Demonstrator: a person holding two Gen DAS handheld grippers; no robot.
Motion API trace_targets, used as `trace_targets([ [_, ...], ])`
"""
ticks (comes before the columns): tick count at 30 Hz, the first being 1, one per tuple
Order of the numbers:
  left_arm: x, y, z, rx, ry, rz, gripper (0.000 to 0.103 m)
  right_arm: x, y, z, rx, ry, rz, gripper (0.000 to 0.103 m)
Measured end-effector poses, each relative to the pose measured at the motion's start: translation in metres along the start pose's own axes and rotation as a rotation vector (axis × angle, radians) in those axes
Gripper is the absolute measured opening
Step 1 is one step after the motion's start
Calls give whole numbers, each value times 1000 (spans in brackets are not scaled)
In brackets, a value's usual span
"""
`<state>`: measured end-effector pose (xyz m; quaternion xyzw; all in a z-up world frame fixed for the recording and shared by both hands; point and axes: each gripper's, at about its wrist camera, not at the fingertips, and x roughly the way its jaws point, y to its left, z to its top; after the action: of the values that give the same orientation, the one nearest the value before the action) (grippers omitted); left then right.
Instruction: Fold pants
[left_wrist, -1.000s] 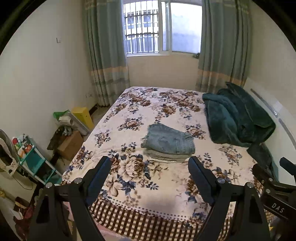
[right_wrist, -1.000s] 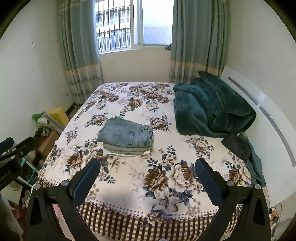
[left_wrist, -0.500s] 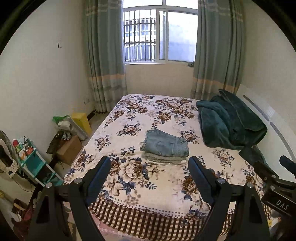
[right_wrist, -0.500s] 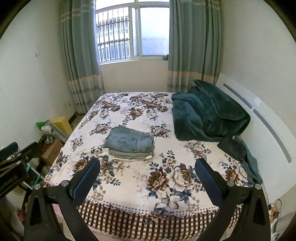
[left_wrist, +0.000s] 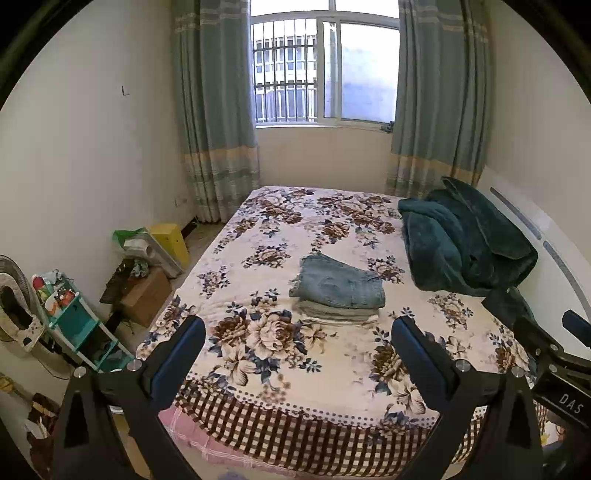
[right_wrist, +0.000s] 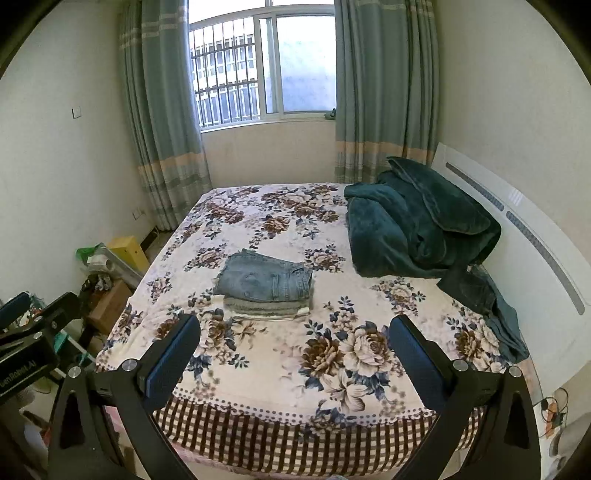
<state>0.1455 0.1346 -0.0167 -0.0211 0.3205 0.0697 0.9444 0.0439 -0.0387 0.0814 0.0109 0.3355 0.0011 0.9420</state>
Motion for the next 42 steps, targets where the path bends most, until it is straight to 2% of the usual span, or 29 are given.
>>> trace_targets([
  [42, 4, 0, 1, 32, -10, 6, 103, 2, 16, 4, -3, -2, 1, 103],
])
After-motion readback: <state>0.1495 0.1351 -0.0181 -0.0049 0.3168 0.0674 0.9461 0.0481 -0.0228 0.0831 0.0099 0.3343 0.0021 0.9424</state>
